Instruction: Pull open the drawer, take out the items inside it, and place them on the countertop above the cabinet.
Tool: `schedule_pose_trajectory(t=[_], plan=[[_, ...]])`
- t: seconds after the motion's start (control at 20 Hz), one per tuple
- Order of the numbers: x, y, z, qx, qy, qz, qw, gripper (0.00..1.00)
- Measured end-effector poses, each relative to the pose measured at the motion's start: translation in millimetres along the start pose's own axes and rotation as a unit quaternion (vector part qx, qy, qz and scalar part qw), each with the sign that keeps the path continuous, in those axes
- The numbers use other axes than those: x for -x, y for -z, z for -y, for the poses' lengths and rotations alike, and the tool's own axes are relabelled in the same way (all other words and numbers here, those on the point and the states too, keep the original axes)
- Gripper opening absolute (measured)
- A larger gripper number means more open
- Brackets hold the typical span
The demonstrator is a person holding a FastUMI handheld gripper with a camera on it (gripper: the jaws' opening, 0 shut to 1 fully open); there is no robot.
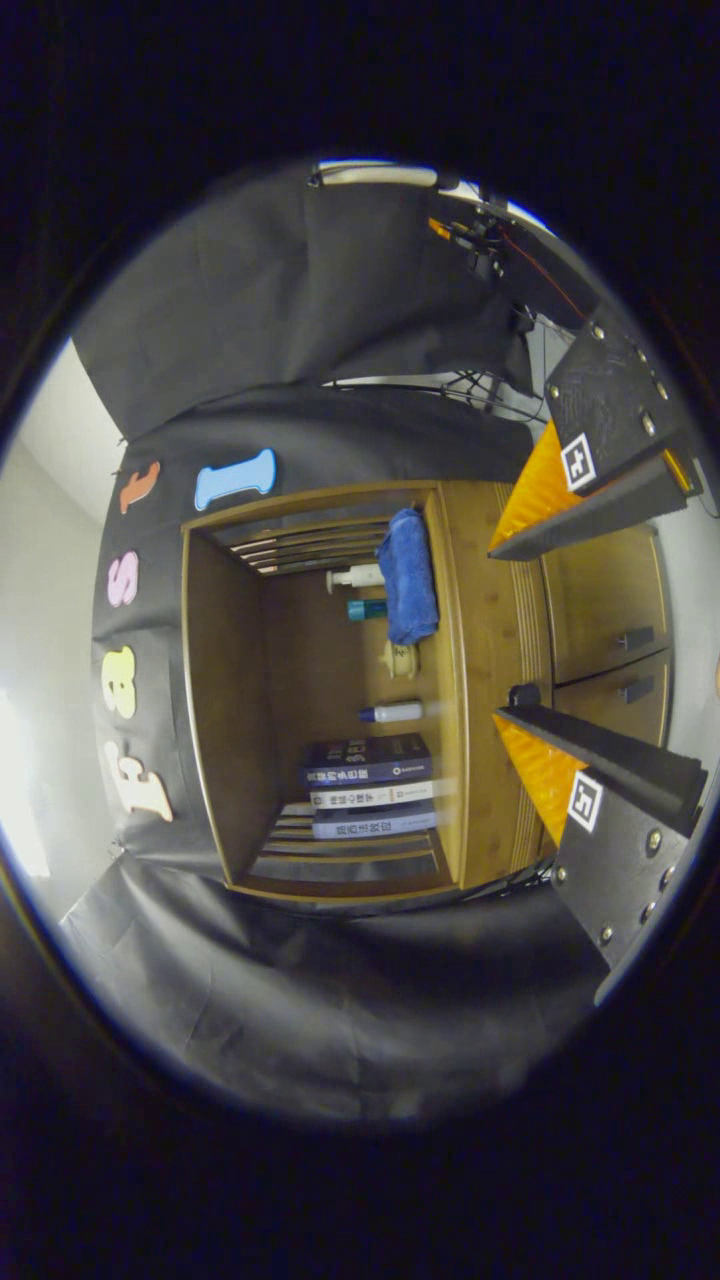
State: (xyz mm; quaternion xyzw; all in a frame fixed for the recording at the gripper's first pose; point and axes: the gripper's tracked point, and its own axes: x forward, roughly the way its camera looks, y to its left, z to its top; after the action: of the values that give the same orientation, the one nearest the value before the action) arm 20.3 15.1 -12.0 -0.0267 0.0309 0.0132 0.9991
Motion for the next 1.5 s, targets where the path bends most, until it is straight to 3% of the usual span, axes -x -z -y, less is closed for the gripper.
schedule_pose_trajectory(t=[0.25,0.55,0.9,0.95,1.15,1.2,1.35,1.5], plan=[[-25.7,-9.8,-19.1,0.011,-0.014,0.024,1.000,0.86],[-99.7,14.7,-55.2,0.023,-0.020,0.006,1.000,0.86],[-154.2,102.9,-78.7,0.035,-0.030,-0.138,0.989,0.87],[-162.4,111.5,-74.7,0.039,-0.012,-0.150,0.988,0.87],[-168.8,139.6,-76.0,0.064,0.003,-0.202,0.977,0.72],[-169.2,143.4,-76.3,0.067,0.002,-0.207,0.976,0.72],[-174.1,145.8,-78.1,0.078,0.013,-0.208,0.975,0.48],[-175.2,149.9,-77.3,0.096,0.025,-0.215,0.972,0.42]])
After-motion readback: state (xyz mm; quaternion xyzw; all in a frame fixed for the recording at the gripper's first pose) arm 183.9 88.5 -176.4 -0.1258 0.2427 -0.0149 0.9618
